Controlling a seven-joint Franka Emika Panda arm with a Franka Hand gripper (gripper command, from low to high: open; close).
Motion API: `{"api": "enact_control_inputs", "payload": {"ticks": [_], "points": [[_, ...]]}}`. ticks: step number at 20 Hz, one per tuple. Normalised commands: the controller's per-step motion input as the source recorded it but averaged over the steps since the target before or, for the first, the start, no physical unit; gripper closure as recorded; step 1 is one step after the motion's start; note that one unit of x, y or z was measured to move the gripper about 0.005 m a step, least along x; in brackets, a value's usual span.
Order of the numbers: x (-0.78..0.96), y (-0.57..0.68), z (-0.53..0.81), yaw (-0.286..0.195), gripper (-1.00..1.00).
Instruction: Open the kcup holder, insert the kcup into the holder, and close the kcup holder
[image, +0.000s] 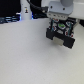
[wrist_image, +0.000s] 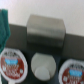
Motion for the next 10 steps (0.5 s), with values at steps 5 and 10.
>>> {"api": "enact_control_inputs", "payload": {"ticks": [5,10], "points": [[0.35,0.08,-0.20,0.070,-1.00],[0.01,0.15,-0.19,0.213,-1.00]]}}
